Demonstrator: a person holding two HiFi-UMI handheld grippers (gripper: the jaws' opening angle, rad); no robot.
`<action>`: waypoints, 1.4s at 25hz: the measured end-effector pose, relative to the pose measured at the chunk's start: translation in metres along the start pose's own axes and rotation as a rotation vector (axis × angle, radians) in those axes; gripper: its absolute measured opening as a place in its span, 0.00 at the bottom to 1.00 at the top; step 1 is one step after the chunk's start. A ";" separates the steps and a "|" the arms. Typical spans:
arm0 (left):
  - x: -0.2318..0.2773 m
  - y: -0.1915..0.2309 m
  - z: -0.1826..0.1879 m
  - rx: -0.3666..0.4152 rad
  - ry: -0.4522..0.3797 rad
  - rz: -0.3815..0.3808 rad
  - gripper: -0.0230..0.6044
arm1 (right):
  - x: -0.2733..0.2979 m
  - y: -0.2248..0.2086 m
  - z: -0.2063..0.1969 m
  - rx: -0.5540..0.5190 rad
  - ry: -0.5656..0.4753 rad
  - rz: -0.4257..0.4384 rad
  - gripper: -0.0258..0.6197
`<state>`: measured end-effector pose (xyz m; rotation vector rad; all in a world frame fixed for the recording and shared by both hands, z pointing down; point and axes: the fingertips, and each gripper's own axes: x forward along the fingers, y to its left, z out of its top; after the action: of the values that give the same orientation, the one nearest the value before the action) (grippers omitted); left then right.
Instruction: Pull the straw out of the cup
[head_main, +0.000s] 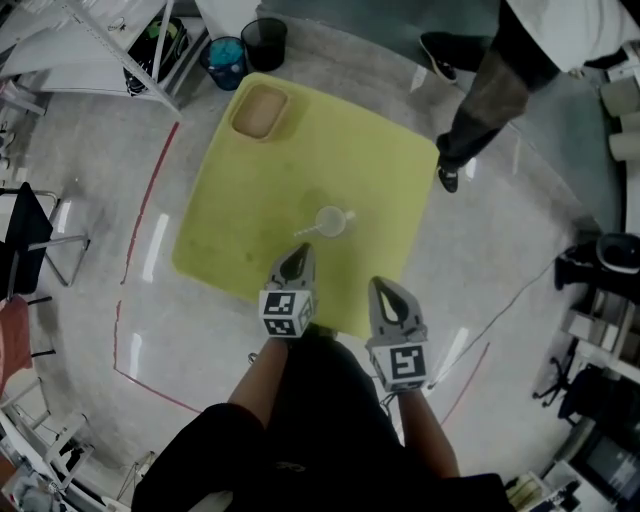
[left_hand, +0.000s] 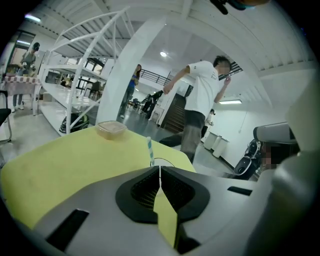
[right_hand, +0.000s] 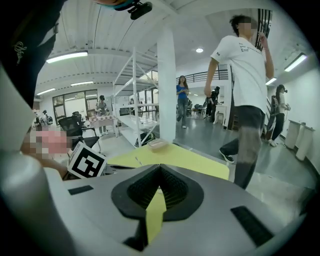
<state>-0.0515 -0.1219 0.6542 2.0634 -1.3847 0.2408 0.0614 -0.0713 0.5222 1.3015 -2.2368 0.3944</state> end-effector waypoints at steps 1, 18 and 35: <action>0.002 0.001 -0.001 -0.007 0.002 0.001 0.11 | 0.000 -0.001 0.000 0.000 0.003 -0.002 0.06; 0.022 0.008 0.013 -0.226 -0.065 -0.065 0.33 | 0.011 -0.009 0.004 0.016 0.011 -0.021 0.06; 0.040 0.009 0.016 -0.318 -0.080 -0.096 0.34 | 0.015 -0.019 0.002 0.030 0.030 -0.048 0.06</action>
<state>-0.0453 -0.1643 0.6645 1.8825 -1.2730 -0.0989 0.0706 -0.0926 0.5288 1.3533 -2.1782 0.4291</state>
